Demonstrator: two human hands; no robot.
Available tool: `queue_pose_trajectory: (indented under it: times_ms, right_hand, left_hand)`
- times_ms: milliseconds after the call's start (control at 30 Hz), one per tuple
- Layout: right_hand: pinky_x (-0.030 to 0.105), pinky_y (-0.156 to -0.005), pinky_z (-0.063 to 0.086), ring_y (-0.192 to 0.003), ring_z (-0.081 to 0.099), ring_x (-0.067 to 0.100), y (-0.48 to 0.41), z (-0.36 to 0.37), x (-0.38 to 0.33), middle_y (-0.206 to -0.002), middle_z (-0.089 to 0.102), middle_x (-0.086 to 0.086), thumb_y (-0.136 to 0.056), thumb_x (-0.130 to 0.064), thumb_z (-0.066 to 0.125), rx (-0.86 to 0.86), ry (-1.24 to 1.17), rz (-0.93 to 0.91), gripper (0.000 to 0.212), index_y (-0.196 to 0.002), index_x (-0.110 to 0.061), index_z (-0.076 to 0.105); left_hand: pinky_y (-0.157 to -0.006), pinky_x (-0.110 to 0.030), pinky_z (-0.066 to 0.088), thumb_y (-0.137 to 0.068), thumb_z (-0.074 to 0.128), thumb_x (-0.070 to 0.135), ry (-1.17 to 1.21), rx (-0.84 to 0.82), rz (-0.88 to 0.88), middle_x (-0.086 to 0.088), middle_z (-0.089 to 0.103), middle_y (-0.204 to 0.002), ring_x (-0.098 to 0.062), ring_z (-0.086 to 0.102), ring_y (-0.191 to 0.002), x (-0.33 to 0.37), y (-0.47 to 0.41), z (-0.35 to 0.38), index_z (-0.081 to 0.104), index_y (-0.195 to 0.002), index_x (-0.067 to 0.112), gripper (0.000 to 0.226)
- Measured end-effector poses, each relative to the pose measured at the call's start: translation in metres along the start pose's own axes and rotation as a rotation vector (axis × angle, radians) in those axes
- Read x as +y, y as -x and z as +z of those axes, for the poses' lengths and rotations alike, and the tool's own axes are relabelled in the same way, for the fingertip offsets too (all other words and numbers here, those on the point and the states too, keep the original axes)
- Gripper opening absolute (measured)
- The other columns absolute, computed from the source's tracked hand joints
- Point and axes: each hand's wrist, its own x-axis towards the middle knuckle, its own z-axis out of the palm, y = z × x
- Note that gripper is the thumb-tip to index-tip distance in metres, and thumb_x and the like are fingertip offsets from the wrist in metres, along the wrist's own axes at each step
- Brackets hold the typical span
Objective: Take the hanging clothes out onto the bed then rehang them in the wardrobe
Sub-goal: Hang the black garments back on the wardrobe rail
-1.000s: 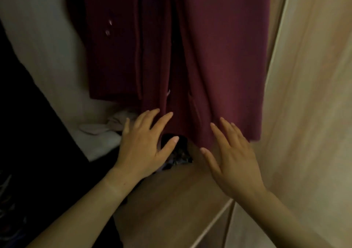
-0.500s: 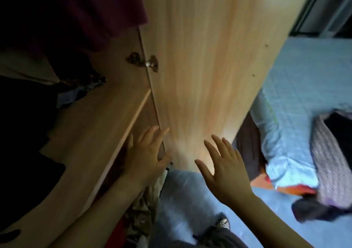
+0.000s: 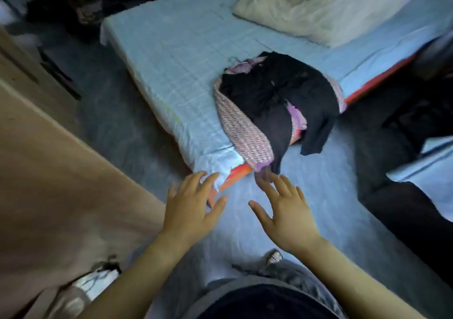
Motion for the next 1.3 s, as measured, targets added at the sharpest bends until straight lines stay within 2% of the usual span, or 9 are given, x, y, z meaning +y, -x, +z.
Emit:
queue_pose_trajectory:
  times_ms: [100,267,433,567,800,933,1133,1300]
  right_hand:
    - [0.054,-0.102,0.036,-0.129,0.041,0.034,-0.017,-0.038,0.067,-0.14,0.046,0.005,-0.089,-0.059,0.027,0.086,-0.005,0.143,0.062,-0.13,-0.019,0.05]
    - [0.046,-0.108,0.032,-0.135,0.034,0.028,-0.037,-0.086,0.159,-0.145,0.04,0.003,-0.087,-0.064,0.022,0.133,-0.029,0.363,0.069,-0.135,-0.02,0.045]
    - [0.039,-0.111,0.027,-0.138,0.028,0.023,-0.089,-0.097,0.21,-0.15,0.033,0.001,-0.086,-0.066,0.019,0.083,-0.075,0.396,0.073,-0.141,-0.022,0.036]
    - [0.032,-0.114,0.018,-0.141,0.021,0.018,-0.158,-0.104,0.232,-0.153,0.025,-0.004,-0.093,-0.061,0.028,0.013,-0.086,0.343,0.064,-0.145,-0.025,0.028]
    - [0.024,-0.105,0.03,-0.13,0.038,0.013,-0.316,-0.148,0.25,-0.15,0.03,-0.008,-0.09,-0.056,0.038,-0.016,-0.133,0.224,0.062,-0.144,-0.026,0.032]
    - [0.026,-0.11,0.022,-0.138,0.025,0.013,-0.41,-0.159,0.265,-0.15,0.03,-0.004,-0.093,-0.052,0.04,-0.016,-0.096,0.161,0.061,-0.145,-0.022,0.032]
    - [0.028,-0.11,0.023,-0.138,0.025,0.015,-0.493,-0.15,0.288,-0.15,0.031,-0.001,-0.093,-0.055,0.035,-0.158,-0.064,0.103,0.062,-0.144,-0.02,0.033]
    - [0.026,-0.112,0.02,-0.139,0.024,0.015,-0.584,-0.143,0.314,-0.151,0.031,0.001,-0.095,-0.049,0.038,-0.306,-0.032,-0.04,0.058,-0.145,-0.019,0.032]
  left_hand:
    - [-0.094,-0.057,0.042,-0.085,0.031,0.058,0.027,-0.058,0.134,-0.004,0.057,-0.129,-0.029,0.053,-0.116,0.069,-0.072,0.031,0.053,-0.128,0.025,0.059]
    - [-0.093,-0.05,0.044,-0.087,0.03,0.057,0.103,-0.093,0.293,-0.002,0.058,-0.126,-0.025,0.053,-0.115,0.168,-0.168,0.061,0.052,-0.13,0.021,0.061]
    - [-0.09,-0.047,0.047,-0.088,0.029,0.057,0.075,-0.175,0.351,-0.004,0.059,-0.124,-0.025,0.055,-0.113,0.197,-0.234,0.088,0.052,-0.13,0.02,0.06]
    - [-0.09,-0.045,0.048,-0.088,0.026,0.058,0.06,-0.19,0.267,-0.003,0.059,-0.124,-0.024,0.055,-0.113,0.18,-0.297,0.108,0.051,-0.131,0.021,0.062]
    - [-0.096,-0.046,0.043,-0.09,0.018,0.063,0.023,-0.158,0.158,0.002,0.053,-0.131,-0.019,0.049,-0.12,0.158,-0.45,0.11,0.042,-0.137,0.023,0.066]
    - [-0.096,-0.047,0.044,-0.089,0.016,0.064,-0.018,-0.149,0.121,0.0,0.053,-0.131,-0.019,0.051,-0.119,0.141,-0.539,0.101,0.041,-0.137,0.022,0.069]
    - [-0.099,-0.047,0.042,-0.083,0.008,0.069,-0.016,-0.217,-0.084,0.001,0.047,-0.139,-0.02,0.046,-0.125,0.096,-0.586,0.109,0.038,-0.14,0.025,0.078]
    - [-0.098,-0.044,0.042,-0.078,0.005,0.073,0.114,-0.221,-0.292,-0.003,0.041,-0.144,-0.022,0.042,-0.128,0.08,-0.625,0.113,0.034,-0.144,0.023,0.087]
